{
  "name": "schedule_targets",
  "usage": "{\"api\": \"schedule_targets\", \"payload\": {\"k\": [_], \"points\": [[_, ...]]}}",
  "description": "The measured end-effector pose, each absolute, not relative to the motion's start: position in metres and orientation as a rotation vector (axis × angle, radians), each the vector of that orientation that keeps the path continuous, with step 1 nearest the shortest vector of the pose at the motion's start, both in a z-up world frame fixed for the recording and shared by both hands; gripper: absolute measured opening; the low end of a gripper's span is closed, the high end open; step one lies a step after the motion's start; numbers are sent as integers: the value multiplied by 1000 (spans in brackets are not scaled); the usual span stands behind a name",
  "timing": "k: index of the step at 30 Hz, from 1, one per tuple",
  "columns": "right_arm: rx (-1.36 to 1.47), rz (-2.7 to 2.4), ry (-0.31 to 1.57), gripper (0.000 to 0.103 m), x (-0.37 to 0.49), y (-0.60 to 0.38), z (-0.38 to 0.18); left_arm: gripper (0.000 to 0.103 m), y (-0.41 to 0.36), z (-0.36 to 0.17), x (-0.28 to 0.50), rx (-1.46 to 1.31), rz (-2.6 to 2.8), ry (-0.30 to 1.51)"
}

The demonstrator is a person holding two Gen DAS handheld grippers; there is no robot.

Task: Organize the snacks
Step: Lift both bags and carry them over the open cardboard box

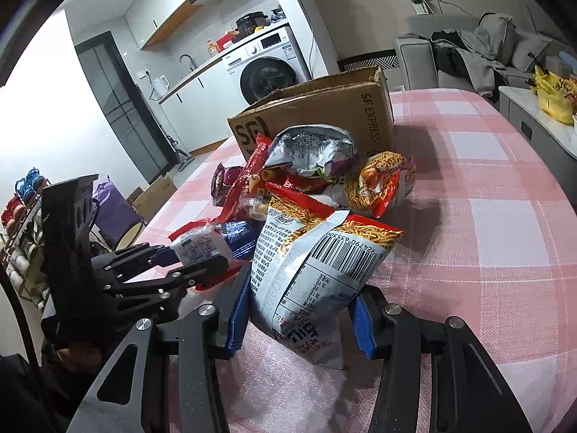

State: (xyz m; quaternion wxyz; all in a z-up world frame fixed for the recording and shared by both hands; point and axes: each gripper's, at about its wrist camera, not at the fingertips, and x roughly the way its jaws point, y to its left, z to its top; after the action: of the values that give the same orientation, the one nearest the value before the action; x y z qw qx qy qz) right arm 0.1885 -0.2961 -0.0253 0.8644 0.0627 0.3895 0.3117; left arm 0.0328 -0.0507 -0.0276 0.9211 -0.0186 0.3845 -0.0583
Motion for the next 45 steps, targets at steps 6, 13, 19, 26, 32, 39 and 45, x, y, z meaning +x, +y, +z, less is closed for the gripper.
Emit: {"api": "schedule_targets", "payload": {"k": [6,13,19,26,32,39,45], "points": [[131,659,770,49,182,-300,-12,39,-38,-6,20,-58,-137,754],[127,655,704,49,179,-307,11,39,-33,21,13,-70,-141,706],[117,643,665,49,188,-312,30,39,-30,43,15,-79,-139,660],[114,627,635,49,208,-311,51,39,-28,62,25,-79,-130,626],[123,632,618,49,226,-308,67,39,-24,74,43,-73,-118,606],[131,649,606,49,255,-297,82,39,-15,88,69,-79,-97,597],[129,655,607,49,278,-282,91,39,-5,95,99,-93,-96,592]]}}
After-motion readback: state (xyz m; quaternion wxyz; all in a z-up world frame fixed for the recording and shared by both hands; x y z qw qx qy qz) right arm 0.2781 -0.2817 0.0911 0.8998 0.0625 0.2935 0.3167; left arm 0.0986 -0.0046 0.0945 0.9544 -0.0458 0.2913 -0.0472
